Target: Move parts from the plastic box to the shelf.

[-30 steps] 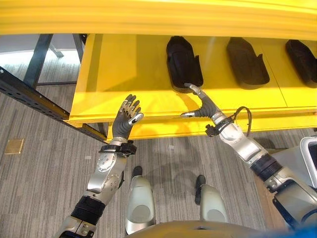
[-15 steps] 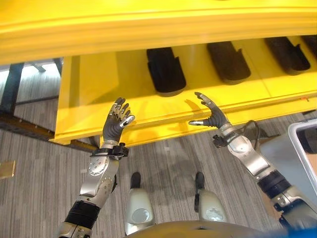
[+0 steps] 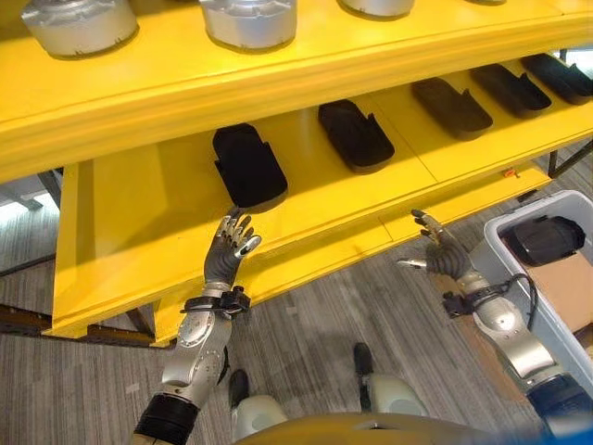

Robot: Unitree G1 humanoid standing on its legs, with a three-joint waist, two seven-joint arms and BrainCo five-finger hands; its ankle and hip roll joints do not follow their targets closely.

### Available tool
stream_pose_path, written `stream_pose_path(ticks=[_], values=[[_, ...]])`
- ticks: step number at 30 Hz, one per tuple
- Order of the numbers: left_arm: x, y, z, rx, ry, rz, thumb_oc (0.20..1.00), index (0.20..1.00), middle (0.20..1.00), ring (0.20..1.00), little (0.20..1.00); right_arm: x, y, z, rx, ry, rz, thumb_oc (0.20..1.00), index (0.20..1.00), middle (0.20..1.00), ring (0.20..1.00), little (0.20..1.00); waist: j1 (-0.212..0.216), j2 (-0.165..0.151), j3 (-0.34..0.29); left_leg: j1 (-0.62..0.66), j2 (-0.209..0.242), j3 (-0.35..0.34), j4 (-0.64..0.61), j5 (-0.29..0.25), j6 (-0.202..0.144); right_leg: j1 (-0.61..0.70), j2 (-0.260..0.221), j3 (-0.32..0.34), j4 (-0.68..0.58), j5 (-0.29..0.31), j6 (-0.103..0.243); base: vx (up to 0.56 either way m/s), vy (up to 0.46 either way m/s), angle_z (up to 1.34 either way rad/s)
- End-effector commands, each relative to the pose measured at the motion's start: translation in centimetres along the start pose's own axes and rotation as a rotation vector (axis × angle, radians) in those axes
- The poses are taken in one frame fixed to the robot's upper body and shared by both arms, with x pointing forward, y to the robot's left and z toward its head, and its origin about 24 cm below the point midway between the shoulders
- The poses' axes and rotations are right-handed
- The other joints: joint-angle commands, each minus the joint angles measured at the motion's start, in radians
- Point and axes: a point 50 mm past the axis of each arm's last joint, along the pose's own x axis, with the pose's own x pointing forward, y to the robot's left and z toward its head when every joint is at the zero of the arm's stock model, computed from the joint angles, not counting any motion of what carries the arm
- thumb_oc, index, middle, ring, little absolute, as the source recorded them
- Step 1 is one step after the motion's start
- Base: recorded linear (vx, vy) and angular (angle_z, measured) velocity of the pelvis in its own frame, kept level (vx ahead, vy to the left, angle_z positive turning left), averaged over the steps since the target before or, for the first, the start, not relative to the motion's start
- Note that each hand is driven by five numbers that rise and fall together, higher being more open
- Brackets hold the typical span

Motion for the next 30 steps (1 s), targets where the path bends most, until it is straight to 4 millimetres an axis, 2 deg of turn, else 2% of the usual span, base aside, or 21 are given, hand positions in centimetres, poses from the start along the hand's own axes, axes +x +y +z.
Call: stream_pose_path(ticks=[1, 2, 3, 5, 6, 7, 8, 9, 11, 13, 20, 21, 23, 26, 27, 28, 29, 30], values=[[0.2, -0.5, 2.0, 0.037, -0.103, -0.055, 1.000, 1.000, 1.000, 1.000, 1.000, 0.5, -1.1, 3.4, 0.047, -0.186, -0.066, 1.000, 1.000, 1.000, 1.000, 1.000, 0.007, -0.032, 0.012, -0.026, -0.030, -0.070, 0.097, -0.002, -0.091, 0.135, -0.050, 0.018, -0.101, -0.069, 0.023, 0.09, -0.030, 0.22], [-0.3, -0.1, 2.0, 0.029, -0.102, -0.038, 1.000, 1.000, 1.000, 1.000, 1.000, 0.7, -0.9, 3.4, 0.064, -0.187, -0.057, 1.000, 1.000, 1.000, 1.000, 1.000, 0.039, -0.043, 0.008, -0.028, -0.182, -0.211, 0.080, -0.147, -0.054, 0.147, -0.058, 0.062, -0.138, -0.049, 0.030, 0.10, -0.020, -0.09], [-0.6, -0.1, 1.9, 0.025, -0.102, -0.034, 1.000, 1.000, 1.000, 1.000, 1.000, 0.8, -0.7, 3.4, 0.073, -0.184, -0.050, 1.000, 1.000, 1.000, 1.000, 1.000, 0.051, -0.046, 0.003, -0.028, -0.252, -0.274, 0.053, -0.176, -0.041, 0.153, -0.050, 0.080, -0.159, -0.034, 0.031, 0.11, -0.018, -0.29], [-0.7, -0.2, 2.1, 0.028, -0.113, -0.050, 1.000, 1.000, 1.000, 1.000, 1.000, 1.2, -0.4, 3.3, 0.094, -0.180, -0.026, 1.000, 1.000, 1.000, 1.000, 1.000, 0.063, -0.046, -0.009, -0.046, -0.348, -0.363, 0.000, -0.169, -0.023, 0.148, -0.036, 0.102, -0.190, -0.008, 0.033, 0.04, 0.011, -0.39], [-0.7, -0.2, 2.1, 0.029, -0.113, -0.049, 1.000, 1.000, 1.000, 1.000, 1.000, 1.2, -0.4, 3.3, 0.094, -0.180, -0.025, 1.000, 1.000, 1.000, 1.000, 1.000, 0.061, -0.047, -0.010, -0.045, -0.349, -0.364, 0.000, -0.168, -0.022, 0.150, -0.038, 0.101, -0.192, -0.008, 0.033, 0.02, 0.025, -0.68], [-0.9, -0.1, 2.1, 0.035, -0.115, -0.052, 1.000, 1.000, 1.000, 1.000, 1.000, 1.5, -0.1, 3.4, 0.101, -0.183, -0.013, 1.000, 1.000, 1.000, 1.000, 1.000, 0.070, -0.048, -0.012, -0.054, -0.394, -0.420, -0.021, -0.151, -0.015, 0.149, -0.025, 0.122, -0.206, 0.001, 0.035, 0.01, 0.037, -0.79], [-1.0, -0.2, 2.2, 0.033, -0.121, -0.054, 1.000, 1.000, 1.000, 1.000, 1.000, 1.8, 0.2, 3.6, 0.114, -0.192, -0.003, 1.000, 1.000, 1.000, 1.000, 1.000, 0.081, -0.048, -0.015, -0.065, -0.437, -0.471, -0.037, -0.134, -0.009, 0.145, -0.013, 0.147, -0.216, 0.008, 0.035, 0.02, 0.116, -0.74], [-1.5, 0.0, 2.4, 0.013, -0.133, -0.040, 1.000, 1.000, 1.000, 1.000, 1.000, 2.7, 1.1, 4.2, 0.138, -0.212, 0.033, 1.000, 1.000, 1.000, 1.000, 1.000, 0.104, -0.052, -0.020, -0.058, -0.488, -0.543, -0.036, -0.146, 0.014, 0.130, 0.014, 0.217, -0.211, 0.024, 0.043, 0.04, 0.148, -0.97], [-1.5, -0.2, 2.3, -0.003, -0.132, -0.053, 1.000, 1.000, 1.000, 1.000, 1.000, 2.5, 1.5, 4.1, 0.163, -0.202, 0.050, 1.000, 1.000, 1.000, 1.000, 1.000, 0.100, -0.053, -0.030, -0.041, -0.460, -0.478, -0.066, -0.132, 0.017, 0.131, 0.015, 0.240, -0.215, 0.032, 0.049, 0.07, 0.198, -1.90], [-1.4, 0.0, 2.1, 0.005, -0.121, -0.053, 1.000, 1.000, 1.000, 1.000, 1.000, 2.6, 1.7, 4.0, 0.187, -0.198, 0.041, 1.000, 1.000, 1.000, 1.000, 1.000, 0.099, -0.055, -0.041, -0.025, -0.456, -0.460, -0.087, -0.132, 0.027, 0.129, 0.010, 0.262, -0.218, 0.034, 0.058, 0.08, 0.193, -2.06], [-1.4, 0.7, 2.3, 0.030, -0.119, -0.018, 1.000, 1.000, 1.000, 1.000, 1.000, 2.4, 3.1, 3.7, 0.233, -0.174, 0.056, 1.000, 1.000, 1.000, 1.000, 1.000, 0.094, -0.070, -0.062, 0.029, -0.440, -0.359, -0.130, -0.149, 0.066, 0.116, -0.006, 0.327, -0.205, 0.056, 0.100, 0.05, 0.161, -0.45], [-1.3, 0.8, 2.3, 0.041, -0.115, -0.009, 1.000, 1.000, 1.000, 1.000, 1.000, 2.3, 3.3, 3.5, 0.240, -0.163, 0.048, 1.000, 1.000, 1.000, 1.000, 1.000, 0.085, -0.075, -0.063, 0.038, -0.445, -0.336, -0.128, -0.162, 0.080, 0.108, -0.012, 0.344, -0.195, 0.062, 0.113, 0.04, 0.206, -0.51], [-1.2, 0.8, 2.3, 0.045, -0.118, -0.007, 1.000, 1.000, 1.000, 1.000, 1.000, 2.3, 3.4, 3.5, 0.245, -0.164, 0.048, 1.000, 1.000, 1.000, 1.000, 1.000, 0.086, -0.079, -0.062, 0.042, -0.447, -0.320, -0.124, -0.169, 0.086, 0.105, -0.014, 0.355, -0.188, 0.064, 0.120, 0.03, 0.151, -0.42], [-1.1, 0.8, 2.2, 0.063, -0.110, 0.006, 1.000, 1.000, 1.000, 1.000, 1.000, 2.0, 3.6, 3.6, 0.277, -0.165, 0.024, 1.000, 1.000, 1.000, 1.000, 1.000, 0.066, -0.089, -0.046, 0.063, -0.458, -0.249, -0.088, -0.216, 0.112, 0.079, -0.020, 0.383, -0.141, 0.074, 0.149, 0.02, 0.185, -0.59], [-1.0, 0.9, 2.3, 0.073, -0.116, 0.014, 1.000, 1.000, 1.000, 1.000, 1.000, 2.1, 4.1, 3.8, 0.275, -0.173, 0.037, 1.000, 1.000, 1.000, 1.000, 1.000, 0.072, -0.090, -0.015, 0.078, -0.452, -0.202, -0.062, -0.243, 0.121, 0.032, -0.030, 0.310, -0.058, 0.077, 0.162, -0.01, 0.154, -0.93], [-1.0, 0.9, 2.3, 0.074, -0.116, 0.014, 1.000, 1.000, 1.000, 1.000, 1.000, 2.1, 4.1, 3.8, 0.275, -0.174, 0.037, 1.000, 1.000, 1.000, 1.000, 1.000, 0.072, -0.089, -0.012, 0.079, -0.452, -0.202, -0.060, -0.245, 0.121, 0.034, -0.030, 0.310, -0.056, 0.075, 0.162, -0.04, 0.082, -1.27], [-1.2, 1.5, 2.5, 0.083, -0.119, 0.043, 1.000, 1.000, 1.000, 1.000, 1.000, 2.3, 4.7, 3.9, 0.275, -0.174, 0.047, 1.000, 1.000, 1.000, 1.000, 1.000, 0.104, -0.079, 0.018, 0.105, -0.427, -0.148, -0.037, -0.273, 0.115, 0.041, -0.141, 0.033, -0.052, 0.072, 0.134, -0.01, 0.023, -1.08], [-1.4, 1.7, 2.5, 0.077, -0.120, 0.060, 1.000, 1.000, 1.000, 1.000, 1.000, 2.3, 4.9, 3.8, 0.270, -0.167, 0.057, 1.000, 1.000, 1.000, 1.000, 1.000, 0.108, -0.073, 0.024, 0.119, -0.413, -0.119, -0.038, -0.277, 0.112, 0.045, -0.179, -0.057, -0.056, 0.087, 0.125, -0.03, 0.024, -1.32]])
